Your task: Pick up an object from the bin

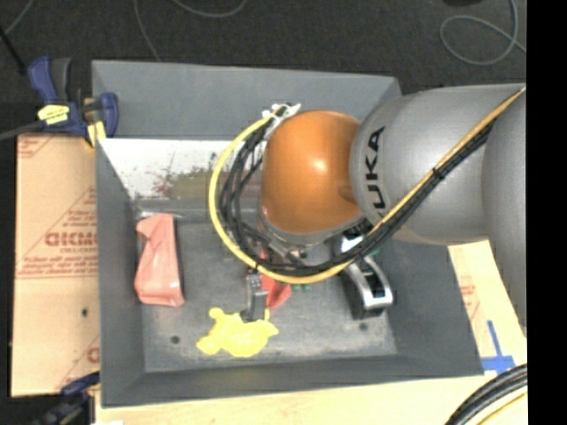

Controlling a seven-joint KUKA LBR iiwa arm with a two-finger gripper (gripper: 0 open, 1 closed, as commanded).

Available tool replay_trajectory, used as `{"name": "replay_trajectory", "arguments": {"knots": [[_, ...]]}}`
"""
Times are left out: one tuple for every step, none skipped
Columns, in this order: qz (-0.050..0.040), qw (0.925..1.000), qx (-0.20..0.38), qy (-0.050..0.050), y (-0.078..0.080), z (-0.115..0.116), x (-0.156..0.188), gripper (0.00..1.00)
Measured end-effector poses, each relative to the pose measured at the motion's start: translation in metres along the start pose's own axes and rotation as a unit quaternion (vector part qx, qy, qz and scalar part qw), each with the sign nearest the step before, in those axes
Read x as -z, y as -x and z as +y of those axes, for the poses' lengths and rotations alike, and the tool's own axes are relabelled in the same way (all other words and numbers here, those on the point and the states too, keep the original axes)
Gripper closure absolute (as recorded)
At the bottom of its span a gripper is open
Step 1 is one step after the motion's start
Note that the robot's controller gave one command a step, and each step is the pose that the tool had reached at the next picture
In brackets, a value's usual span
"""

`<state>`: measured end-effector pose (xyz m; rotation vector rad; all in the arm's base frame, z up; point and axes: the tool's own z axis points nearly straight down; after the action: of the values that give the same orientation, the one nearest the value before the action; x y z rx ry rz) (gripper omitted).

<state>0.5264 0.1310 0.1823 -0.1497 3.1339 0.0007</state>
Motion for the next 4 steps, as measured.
{"name": "replay_trajectory", "arguments": {"knots": [[0.0024,0.9983,0.059,0.0,-0.051,-0.009,-0.023,0.0],[-0.0002,0.9999,0.016,0.001,-0.039,-0.002,-0.037,0.0],[-0.0011,0.9976,0.069,0.0,-0.035,-0.014,-0.106,0.0],[-0.0059,0.9994,0.035,0.002,-0.037,-0.014,-0.118,1.0]]}}
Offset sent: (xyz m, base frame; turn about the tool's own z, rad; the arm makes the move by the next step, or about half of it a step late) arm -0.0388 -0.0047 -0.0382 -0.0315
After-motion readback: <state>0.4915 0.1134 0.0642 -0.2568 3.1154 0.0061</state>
